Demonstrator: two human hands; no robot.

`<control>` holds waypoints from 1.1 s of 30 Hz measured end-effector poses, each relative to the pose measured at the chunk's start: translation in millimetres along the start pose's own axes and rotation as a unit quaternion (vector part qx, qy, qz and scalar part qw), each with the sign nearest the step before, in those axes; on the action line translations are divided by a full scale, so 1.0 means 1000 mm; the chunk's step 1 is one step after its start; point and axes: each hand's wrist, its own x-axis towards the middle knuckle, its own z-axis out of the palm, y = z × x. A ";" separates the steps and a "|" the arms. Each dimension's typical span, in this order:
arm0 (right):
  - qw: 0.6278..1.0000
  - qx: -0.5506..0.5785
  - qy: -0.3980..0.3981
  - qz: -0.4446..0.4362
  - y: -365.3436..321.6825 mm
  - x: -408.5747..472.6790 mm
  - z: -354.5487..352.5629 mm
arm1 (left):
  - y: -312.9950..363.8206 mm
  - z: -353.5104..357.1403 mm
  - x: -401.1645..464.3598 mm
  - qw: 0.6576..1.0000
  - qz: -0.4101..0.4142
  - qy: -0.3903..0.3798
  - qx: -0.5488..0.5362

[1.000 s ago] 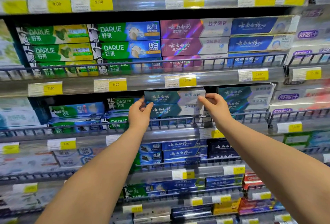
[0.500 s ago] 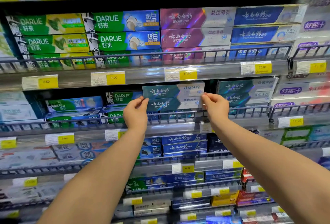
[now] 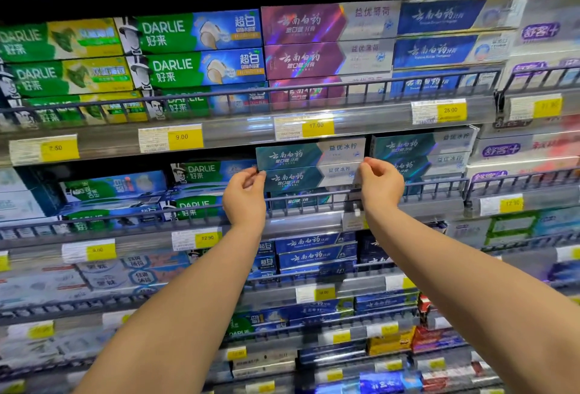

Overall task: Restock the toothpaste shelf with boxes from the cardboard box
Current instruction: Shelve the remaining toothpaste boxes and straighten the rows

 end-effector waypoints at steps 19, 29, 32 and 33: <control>1.000 -0.018 -0.005 -0.022 0.062 -0.047 -0.029 | -0.042 -0.001 -0.055 0.997 -0.038 -0.072 0.013; 0.951 -0.212 -0.062 0.218 0.240 -0.124 -0.149 | -0.184 0.011 -0.213 0.944 -0.227 -0.211 0.112; 0.907 -0.285 -0.105 0.291 0.299 -0.125 -0.198 | -0.232 0.025 -0.264 0.920 -0.289 -0.225 0.143; 0.892 -0.306 -0.119 0.309 0.319 -0.123 -0.216 | -0.248 0.032 -0.285 0.910 -0.296 -0.238 0.167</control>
